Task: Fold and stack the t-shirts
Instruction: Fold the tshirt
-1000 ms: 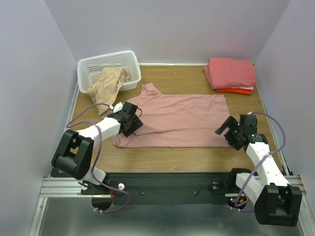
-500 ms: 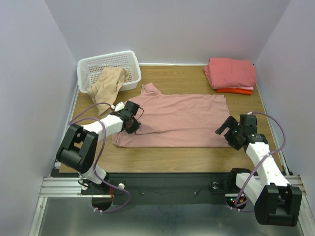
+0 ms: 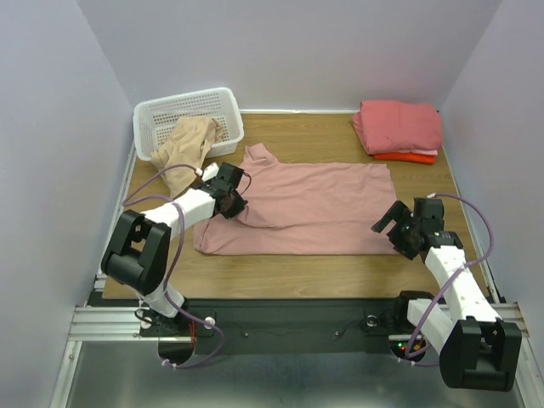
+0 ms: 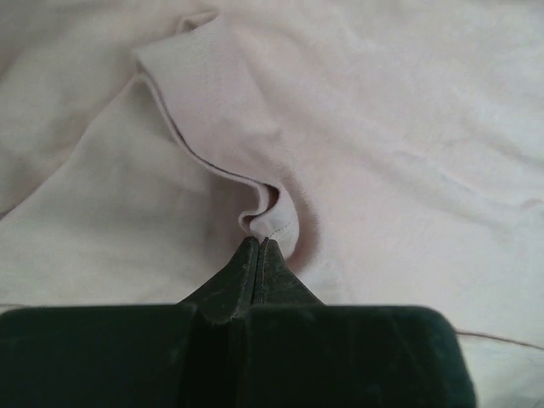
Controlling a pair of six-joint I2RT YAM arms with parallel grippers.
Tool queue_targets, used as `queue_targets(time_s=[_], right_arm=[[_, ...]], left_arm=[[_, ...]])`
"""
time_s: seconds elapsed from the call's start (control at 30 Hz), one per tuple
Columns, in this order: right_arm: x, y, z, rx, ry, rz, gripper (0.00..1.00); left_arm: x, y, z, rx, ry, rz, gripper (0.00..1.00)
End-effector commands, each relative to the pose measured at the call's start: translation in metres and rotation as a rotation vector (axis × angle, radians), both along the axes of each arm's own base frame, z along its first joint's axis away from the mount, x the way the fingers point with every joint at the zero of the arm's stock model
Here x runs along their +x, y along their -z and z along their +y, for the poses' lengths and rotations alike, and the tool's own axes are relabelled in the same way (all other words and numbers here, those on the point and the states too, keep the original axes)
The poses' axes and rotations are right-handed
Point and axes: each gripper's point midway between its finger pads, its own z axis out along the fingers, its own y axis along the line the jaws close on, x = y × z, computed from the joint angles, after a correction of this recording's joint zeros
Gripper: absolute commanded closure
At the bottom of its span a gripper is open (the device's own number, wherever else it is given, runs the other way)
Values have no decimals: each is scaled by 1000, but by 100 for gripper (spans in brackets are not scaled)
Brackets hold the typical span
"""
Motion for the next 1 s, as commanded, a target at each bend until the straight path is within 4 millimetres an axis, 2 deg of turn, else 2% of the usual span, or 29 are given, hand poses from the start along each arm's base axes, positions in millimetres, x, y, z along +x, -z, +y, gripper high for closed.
queue_targets(time_s=[0.0,0.17,0.23,0.27,0.7,0.73,0.77,0.8,0.83,0.97], right_arm=[[10,-12,-1,-8,-14,-46,0],[10,-12,-1,-8,-16,-45,0],[9,-11,0,-7,-17,-43,0],[9,-11,0,-5,-18,-42,0],[9,-9,0,-4,-20,-34,0],[9,-9,0,-5,-19,-34,0],[9,-9,0,-6,-17,-34,0],[9,-9,0,-6,-17,-34,0],[9,-9,0,-6,-17,-34,0],[8,-8,-1,-7,-16,-34,0]], left_arm=[[21,-16,-12,1,37,-39,100],[38,-10,-21,20,60,-21,100],[46,-15,-28,4,70,-32,100],[48,-11,-30,7,76,-23,100],[77,-10,-55,-22,129,-30,98],[80,-11,-58,-23,135,-34,80],[82,-12,-59,-23,138,-39,69],[86,-16,-62,-30,145,-50,54],[87,-16,-63,-35,149,-48,47],[89,-25,-77,-80,181,-66,40]])
